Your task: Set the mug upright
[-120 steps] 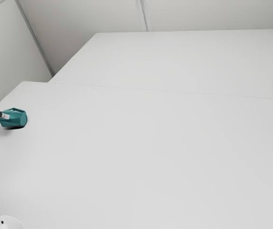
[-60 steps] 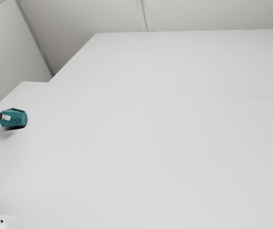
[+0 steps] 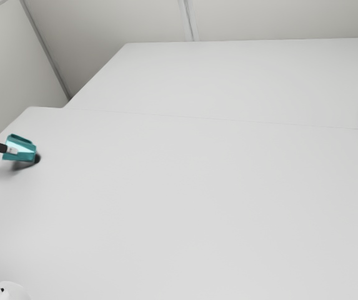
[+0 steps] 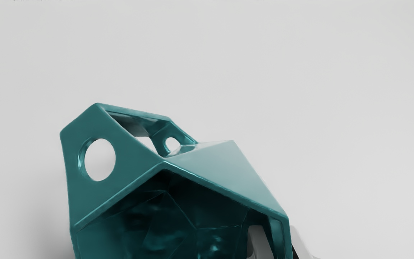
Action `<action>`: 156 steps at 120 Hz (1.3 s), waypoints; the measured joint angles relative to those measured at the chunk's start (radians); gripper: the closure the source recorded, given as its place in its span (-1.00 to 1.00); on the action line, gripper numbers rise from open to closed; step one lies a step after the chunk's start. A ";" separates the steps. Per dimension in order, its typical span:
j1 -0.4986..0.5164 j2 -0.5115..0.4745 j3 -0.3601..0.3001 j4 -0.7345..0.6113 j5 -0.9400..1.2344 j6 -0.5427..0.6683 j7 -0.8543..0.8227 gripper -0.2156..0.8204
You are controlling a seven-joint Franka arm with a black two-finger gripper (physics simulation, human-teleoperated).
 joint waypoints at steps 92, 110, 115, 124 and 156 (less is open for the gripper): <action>0.009 -0.479 -0.142 -0.551 0.203 0.153 -0.098 0.93; 0.006 -0.626 -0.192 -0.733 0.264 0.238 -0.150 0.93; 0.004 -0.659 -0.206 -0.774 0.275 0.259 -0.166 0.93; 0.003 -0.712 -0.233 -0.841 0.295 0.293 -0.196 0.93; -0.001 -0.845 -0.341 -1.032 0.328 0.393 -0.308 0.93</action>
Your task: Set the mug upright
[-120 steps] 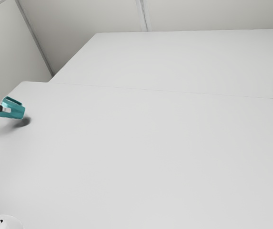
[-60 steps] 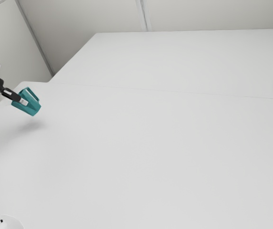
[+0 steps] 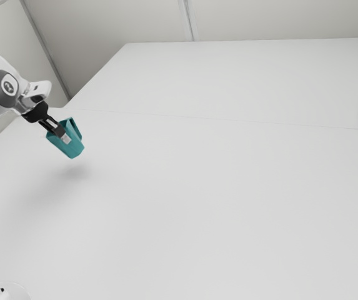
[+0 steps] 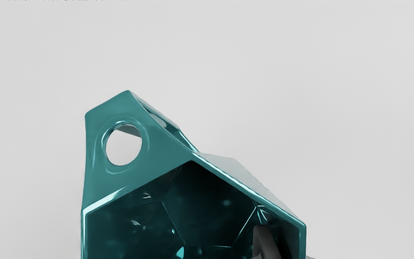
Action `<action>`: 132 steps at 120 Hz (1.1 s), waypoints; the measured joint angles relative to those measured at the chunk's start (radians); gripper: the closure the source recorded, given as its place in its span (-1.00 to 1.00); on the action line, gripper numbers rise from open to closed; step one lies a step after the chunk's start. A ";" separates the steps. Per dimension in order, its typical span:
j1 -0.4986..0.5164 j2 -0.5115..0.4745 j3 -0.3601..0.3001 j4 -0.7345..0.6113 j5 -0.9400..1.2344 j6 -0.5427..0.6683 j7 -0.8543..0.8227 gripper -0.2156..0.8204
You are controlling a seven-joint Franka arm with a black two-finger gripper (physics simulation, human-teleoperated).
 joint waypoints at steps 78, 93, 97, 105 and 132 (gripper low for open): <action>-0.008 -0.169 -0.292 -0.190 0.116 0.060 -0.414 0.93; -0.007 -0.180 -0.315 -0.227 0.131 0.067 -0.498 0.93; -0.005 -0.189 -0.320 -0.238 0.133 0.072 -0.518 0.93; -0.002 -0.203 -0.330 -0.258 0.136 0.082 -0.555 0.93; -0.012 -0.213 -0.350 -0.321 0.138 0.141 -0.657 0.93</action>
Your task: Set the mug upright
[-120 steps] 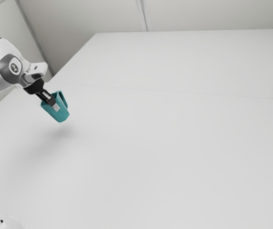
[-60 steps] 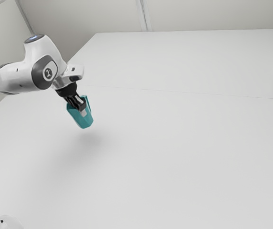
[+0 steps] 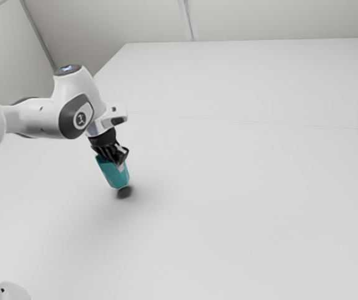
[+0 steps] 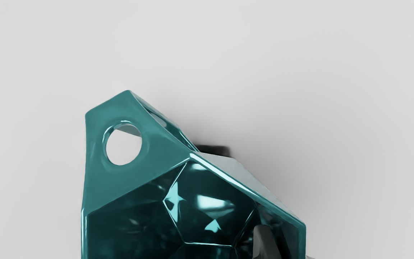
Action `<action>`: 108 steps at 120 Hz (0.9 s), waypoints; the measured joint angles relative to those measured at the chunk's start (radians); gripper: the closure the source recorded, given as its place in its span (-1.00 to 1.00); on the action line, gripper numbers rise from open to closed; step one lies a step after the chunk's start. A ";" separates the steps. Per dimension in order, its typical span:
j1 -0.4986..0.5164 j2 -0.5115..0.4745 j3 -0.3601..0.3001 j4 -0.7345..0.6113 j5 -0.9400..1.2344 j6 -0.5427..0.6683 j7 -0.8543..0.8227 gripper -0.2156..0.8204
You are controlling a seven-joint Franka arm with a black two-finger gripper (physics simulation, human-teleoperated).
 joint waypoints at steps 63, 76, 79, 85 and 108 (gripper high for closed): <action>-0.021 0.019 -0.011 -0.098 0.003 0.171 -0.133 0.93; -0.014 0.031 -0.011 -0.111 0.003 0.193 -0.149 0.93; -0.013 0.034 -0.011 -0.113 0.003 0.197 -0.153 0.93; -0.012 0.037 -0.011 -0.116 0.003 0.203 -0.160 0.93; -0.015 0.040 -0.012 -0.122 -0.001 0.218 -0.177 0.50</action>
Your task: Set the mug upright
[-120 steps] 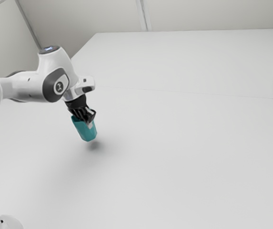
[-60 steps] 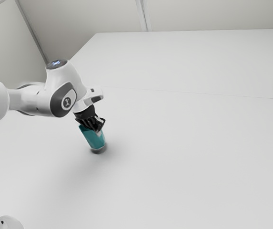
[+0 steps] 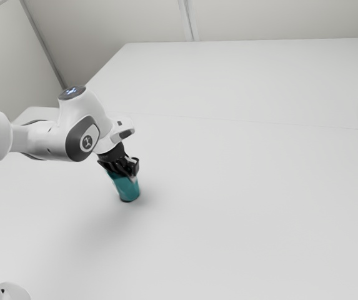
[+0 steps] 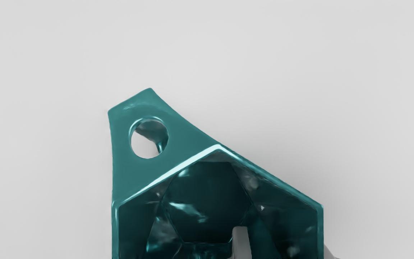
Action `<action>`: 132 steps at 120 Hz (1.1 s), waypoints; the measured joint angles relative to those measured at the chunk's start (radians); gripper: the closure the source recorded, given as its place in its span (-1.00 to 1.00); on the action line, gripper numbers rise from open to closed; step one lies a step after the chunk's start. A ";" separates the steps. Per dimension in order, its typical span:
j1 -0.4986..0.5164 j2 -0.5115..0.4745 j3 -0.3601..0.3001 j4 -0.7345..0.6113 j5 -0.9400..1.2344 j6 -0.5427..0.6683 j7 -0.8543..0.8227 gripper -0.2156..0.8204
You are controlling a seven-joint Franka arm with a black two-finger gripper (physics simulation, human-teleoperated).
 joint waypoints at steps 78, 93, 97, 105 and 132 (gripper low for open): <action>-0.008 -0.128 -0.034 0.112 -0.020 -0.180 -0.018 -0.53; -0.006 -0.136 -0.024 0.240 -0.030 -0.316 -0.019 -0.55; -0.004 -0.136 -0.020 0.282 -0.032 -0.355 -0.019 -0.56; 0.003 -0.133 -0.016 0.358 -0.034 -0.424 -0.017 -0.57; 0.011 -0.120 -0.013 0.623 -0.022 -0.645 -0.015 -0.58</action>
